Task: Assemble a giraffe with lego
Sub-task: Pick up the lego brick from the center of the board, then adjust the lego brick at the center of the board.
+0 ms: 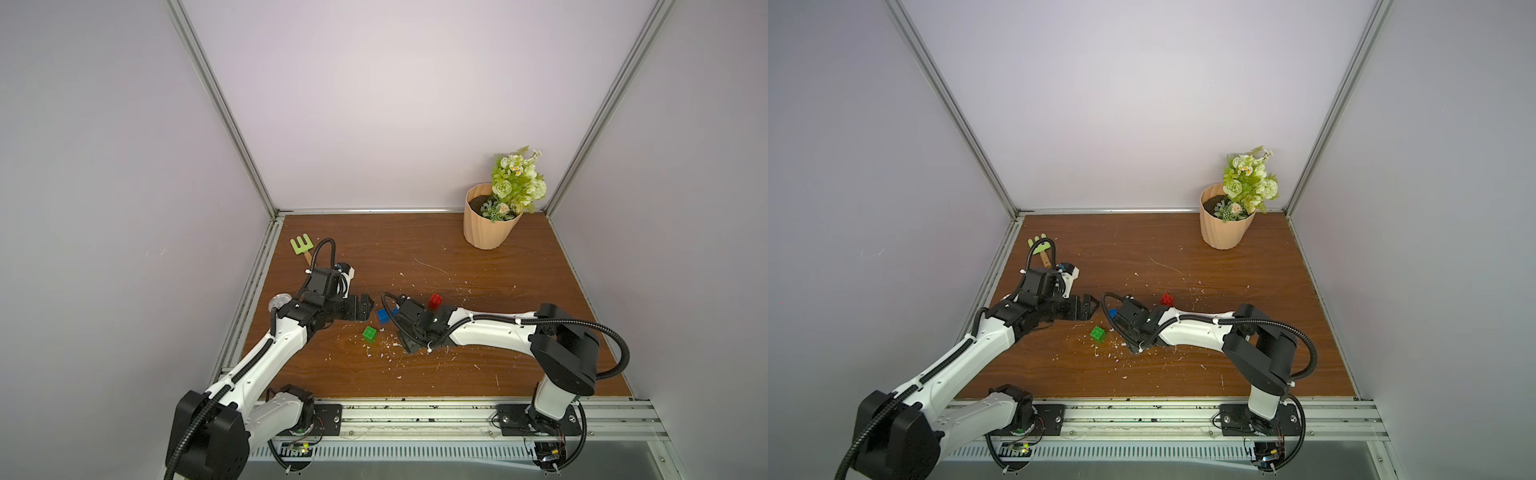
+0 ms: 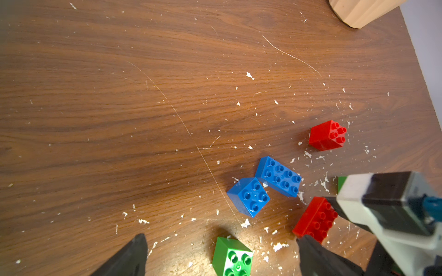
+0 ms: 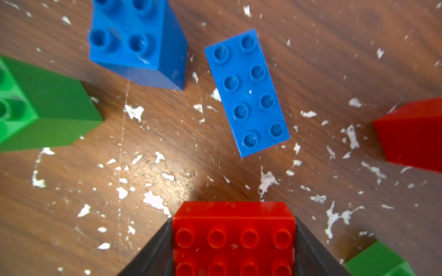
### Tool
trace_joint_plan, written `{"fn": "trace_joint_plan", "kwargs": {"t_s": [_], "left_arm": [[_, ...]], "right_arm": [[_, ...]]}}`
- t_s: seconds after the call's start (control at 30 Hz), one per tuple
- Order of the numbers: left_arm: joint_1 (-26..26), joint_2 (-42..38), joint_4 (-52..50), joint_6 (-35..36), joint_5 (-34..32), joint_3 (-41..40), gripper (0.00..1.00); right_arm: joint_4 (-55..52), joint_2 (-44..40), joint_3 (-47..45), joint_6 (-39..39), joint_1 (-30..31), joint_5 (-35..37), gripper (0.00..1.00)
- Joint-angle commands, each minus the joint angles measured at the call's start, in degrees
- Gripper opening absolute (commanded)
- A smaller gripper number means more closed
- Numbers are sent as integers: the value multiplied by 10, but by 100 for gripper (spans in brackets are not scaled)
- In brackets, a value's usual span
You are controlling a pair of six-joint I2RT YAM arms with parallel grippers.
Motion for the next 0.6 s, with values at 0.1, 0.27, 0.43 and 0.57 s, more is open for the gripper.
{"fn": "trace_joint_plan", "kwargs": {"t_s": [0.1,0.27,0.43,0.57], "left_arm": [[6,13,-2,-9,25,11,100],[6,21,-3,0,37,15,100],[7,21,-2,2,42,15,99],[6,20,-3,4,49,15,100]], "right_arm": [[-55,-57,55,-73,-56,4,67],[-76,-65,73,-124,-117,-1,66],[-81,-58,93,-171,-155,-8,67],[-75,-46,110,-224,-179,-33,67]]}}
